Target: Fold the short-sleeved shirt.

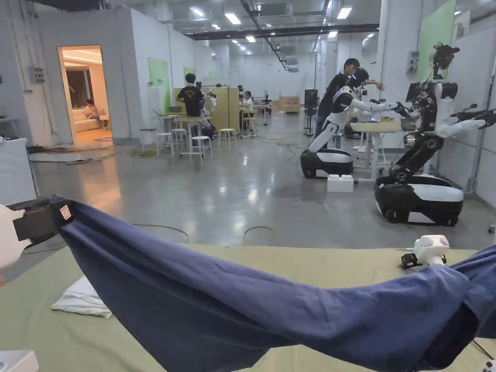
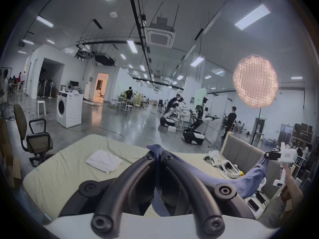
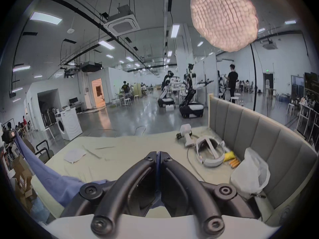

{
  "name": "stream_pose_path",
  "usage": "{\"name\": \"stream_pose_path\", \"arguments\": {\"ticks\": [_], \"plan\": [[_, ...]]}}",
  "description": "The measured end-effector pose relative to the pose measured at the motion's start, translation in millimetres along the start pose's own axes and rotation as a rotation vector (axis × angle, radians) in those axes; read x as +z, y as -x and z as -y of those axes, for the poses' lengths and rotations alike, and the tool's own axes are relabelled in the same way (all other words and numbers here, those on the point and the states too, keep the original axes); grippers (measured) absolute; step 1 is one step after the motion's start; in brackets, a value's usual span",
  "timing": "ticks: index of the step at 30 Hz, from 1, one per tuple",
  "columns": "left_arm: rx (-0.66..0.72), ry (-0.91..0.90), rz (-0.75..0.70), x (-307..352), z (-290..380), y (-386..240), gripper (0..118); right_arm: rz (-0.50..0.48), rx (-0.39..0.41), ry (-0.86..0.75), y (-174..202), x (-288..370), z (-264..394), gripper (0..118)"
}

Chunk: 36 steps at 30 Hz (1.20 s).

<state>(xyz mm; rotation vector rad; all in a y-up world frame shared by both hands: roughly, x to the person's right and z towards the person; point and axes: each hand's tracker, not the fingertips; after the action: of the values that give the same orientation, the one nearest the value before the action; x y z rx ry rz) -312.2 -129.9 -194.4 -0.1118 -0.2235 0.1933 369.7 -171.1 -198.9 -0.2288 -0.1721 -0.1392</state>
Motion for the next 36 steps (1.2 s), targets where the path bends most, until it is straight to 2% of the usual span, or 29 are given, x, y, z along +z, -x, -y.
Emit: {"name": "stream_pose_path", "arguments": {"ticks": [7,14,29,33,36], "plan": [[0.009,-0.075,-0.112,-20,-21,8,6,0.025,-0.007,-0.070,-5,1,-38,3],[0.008,-0.029,-0.124,-77,-31,24,6,0.071,0.029,-0.064,-3,-31,-54,3],[0.008,0.111,-0.175,-242,-20,50,6,0.162,0.094,-0.013,4,-174,-74,3],[-0.006,0.153,-0.175,-265,-6,49,6,0.156,0.060,0.018,2,-202,-67,3],[0.003,0.225,-0.163,-276,22,53,6,0.152,0.035,0.080,-5,-221,-36,3]]}}
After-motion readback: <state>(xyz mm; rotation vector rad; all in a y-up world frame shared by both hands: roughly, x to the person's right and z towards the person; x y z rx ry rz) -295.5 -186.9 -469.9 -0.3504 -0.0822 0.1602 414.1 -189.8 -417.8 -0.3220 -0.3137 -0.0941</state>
